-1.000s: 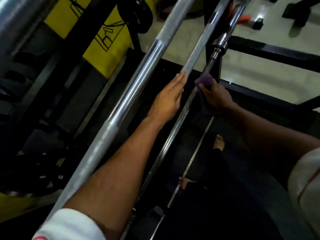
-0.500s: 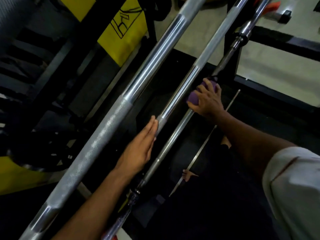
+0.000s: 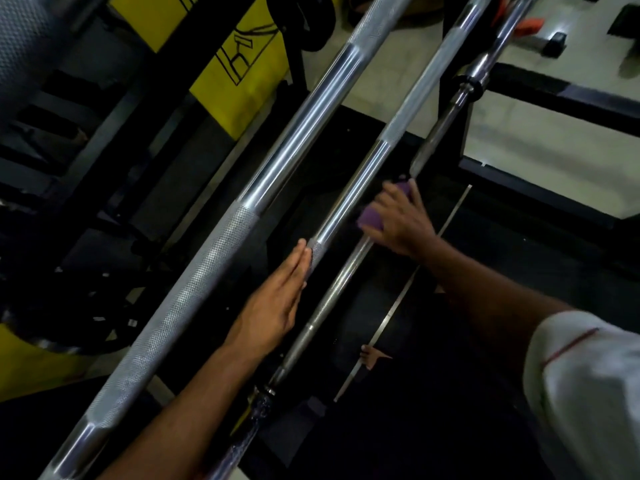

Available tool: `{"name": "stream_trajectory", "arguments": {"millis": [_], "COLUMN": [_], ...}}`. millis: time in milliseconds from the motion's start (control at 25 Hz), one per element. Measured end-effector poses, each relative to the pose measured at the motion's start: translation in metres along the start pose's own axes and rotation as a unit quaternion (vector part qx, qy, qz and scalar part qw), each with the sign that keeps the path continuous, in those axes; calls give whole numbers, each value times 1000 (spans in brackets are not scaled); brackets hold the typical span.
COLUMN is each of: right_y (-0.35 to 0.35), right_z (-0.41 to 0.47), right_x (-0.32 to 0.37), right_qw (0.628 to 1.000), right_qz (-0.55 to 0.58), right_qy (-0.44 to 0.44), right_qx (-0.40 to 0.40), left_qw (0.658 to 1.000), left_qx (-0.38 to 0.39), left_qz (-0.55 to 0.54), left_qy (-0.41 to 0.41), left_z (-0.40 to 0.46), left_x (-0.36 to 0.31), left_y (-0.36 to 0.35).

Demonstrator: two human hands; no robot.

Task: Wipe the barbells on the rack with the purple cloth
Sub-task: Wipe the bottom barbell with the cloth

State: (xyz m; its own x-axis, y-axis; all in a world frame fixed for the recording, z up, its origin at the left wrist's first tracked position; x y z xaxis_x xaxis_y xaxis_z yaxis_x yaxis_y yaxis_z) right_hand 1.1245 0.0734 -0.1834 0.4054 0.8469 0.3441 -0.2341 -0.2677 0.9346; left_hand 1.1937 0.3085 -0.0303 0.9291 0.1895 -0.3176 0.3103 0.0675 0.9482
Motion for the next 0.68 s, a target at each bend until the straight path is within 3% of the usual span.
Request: {"name": "stream_trajectory", "arguments": {"millis": [120,240,400,520,680], "right_y": [4,-7,-26,-13,3], "right_z": [26,8,-44,-31,9], "right_x": [-41,-10,58,21,-29], "right_qw": [995,988,997,998,991], "right_qz": [23,74,72,38,84], "right_qy": [-98,-132,-18,50,-101], "right_qx": [17,-3,0,18,3], "left_qw": [1000,1000,1000,1000,1000], "left_qx": [3,4,-4,-9,-11], "left_qz": [-9,-13,-20,-13,-7], "left_qy": [8,12,7,5,3], "left_z": [1,0,0,0,1], "left_x": [0,2,0,-2,-2], "left_y": [-1,-3,-1,1,0]}}
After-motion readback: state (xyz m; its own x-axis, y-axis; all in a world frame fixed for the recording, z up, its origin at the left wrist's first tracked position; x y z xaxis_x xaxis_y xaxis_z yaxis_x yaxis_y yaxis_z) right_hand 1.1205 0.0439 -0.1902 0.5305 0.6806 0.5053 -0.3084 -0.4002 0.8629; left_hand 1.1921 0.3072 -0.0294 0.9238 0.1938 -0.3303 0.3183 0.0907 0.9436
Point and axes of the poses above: each hand's wrist, its own z-axis towards the middle knuckle, its own y-axis out of the back of the hand, x = y × z, the point moved 8 cm from there along z, towards the middle knuckle, and after that the axes turned 6 degrees about z, right-handed, at the moved point
